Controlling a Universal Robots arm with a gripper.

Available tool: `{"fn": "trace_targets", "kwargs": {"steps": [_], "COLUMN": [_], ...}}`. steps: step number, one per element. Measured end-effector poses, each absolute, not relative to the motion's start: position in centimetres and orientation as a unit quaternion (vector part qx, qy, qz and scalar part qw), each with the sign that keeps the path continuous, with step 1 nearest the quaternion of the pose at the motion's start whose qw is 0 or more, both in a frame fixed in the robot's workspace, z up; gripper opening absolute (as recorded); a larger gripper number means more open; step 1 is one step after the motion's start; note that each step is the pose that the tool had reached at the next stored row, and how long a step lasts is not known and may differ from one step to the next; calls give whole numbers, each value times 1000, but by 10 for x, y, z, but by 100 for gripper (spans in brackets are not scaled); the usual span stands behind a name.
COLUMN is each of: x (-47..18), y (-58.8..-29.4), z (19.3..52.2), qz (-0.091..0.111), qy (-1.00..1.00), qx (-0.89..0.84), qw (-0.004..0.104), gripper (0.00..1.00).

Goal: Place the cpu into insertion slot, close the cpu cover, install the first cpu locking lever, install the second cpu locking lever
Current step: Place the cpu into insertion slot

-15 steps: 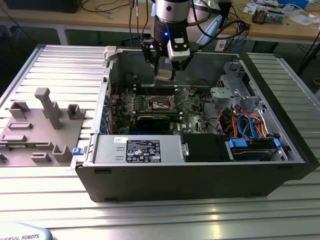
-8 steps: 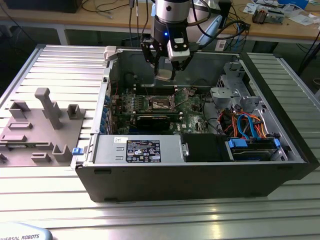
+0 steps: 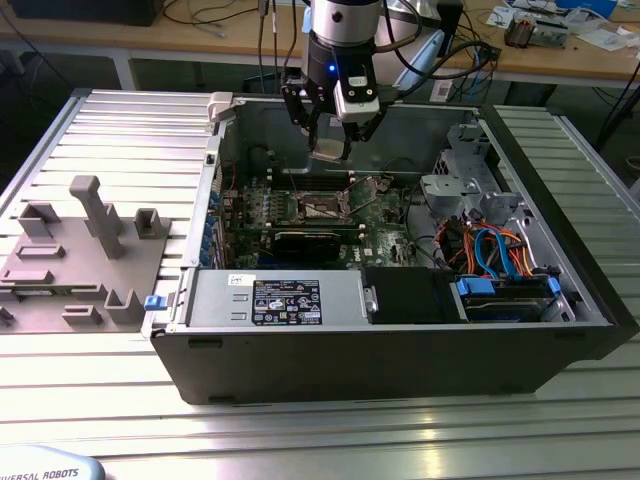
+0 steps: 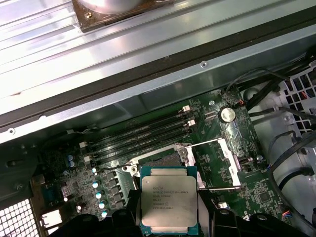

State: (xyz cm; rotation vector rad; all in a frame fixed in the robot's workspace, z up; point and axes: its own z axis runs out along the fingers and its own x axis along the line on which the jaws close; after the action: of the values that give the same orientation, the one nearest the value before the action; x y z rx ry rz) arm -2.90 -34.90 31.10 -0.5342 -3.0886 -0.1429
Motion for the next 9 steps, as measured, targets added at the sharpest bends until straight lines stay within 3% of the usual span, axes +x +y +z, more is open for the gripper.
{"fn": "trace_targets", "kwargs": {"steps": [9], "x": [-29], "y": [-349], "z": [311], "qz": [-46], "qy": [-984], "qx": [-173], "qw": [2], "gripper": [54]}}
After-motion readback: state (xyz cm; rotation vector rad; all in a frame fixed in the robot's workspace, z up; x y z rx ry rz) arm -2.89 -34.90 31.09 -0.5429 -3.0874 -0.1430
